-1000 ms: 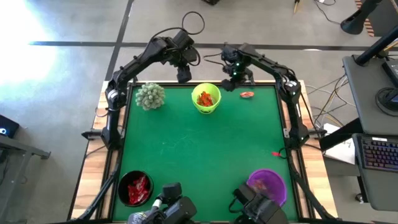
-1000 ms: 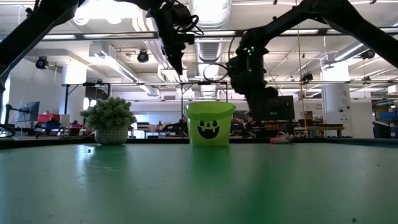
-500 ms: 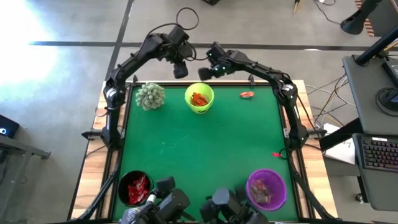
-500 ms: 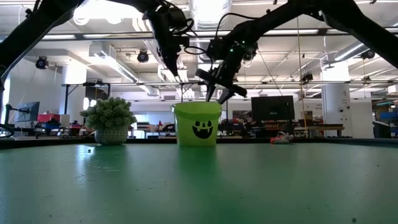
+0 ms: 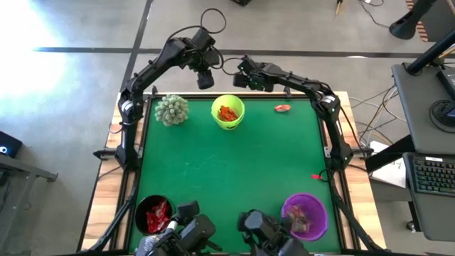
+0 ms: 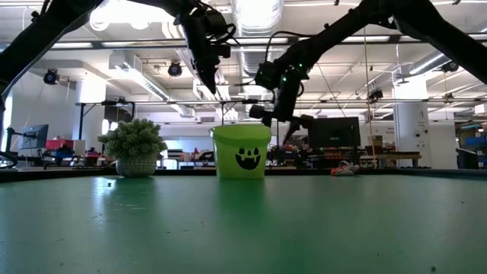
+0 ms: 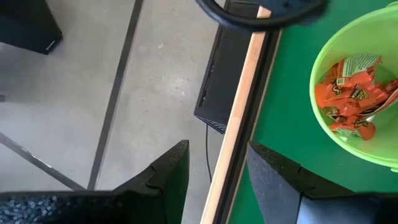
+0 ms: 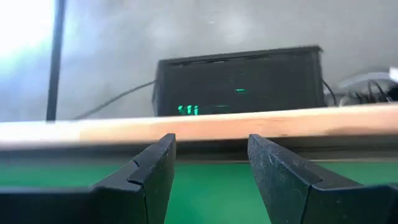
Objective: Organize candy in baskets
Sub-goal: Put the orange chocolate bar into the green bucket
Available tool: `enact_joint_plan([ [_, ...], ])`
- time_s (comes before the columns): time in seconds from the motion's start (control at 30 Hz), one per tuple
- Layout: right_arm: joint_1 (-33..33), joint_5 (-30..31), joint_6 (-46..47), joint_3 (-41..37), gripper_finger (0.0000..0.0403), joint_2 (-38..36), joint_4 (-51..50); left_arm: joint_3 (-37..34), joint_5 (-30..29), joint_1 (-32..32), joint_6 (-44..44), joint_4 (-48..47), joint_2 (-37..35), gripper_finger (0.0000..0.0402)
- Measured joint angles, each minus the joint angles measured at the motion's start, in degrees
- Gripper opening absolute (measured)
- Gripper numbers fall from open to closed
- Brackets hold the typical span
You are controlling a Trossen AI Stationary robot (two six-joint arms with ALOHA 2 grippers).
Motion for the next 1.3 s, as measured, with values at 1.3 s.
enact_joint_plan([
  [1.3,-2.69,6.92,12.96,-6.78,0.0194,-0.11,-6.54,-0.02,0.04,0.03,0.59,-1.84,-0.02,0.0144],
])
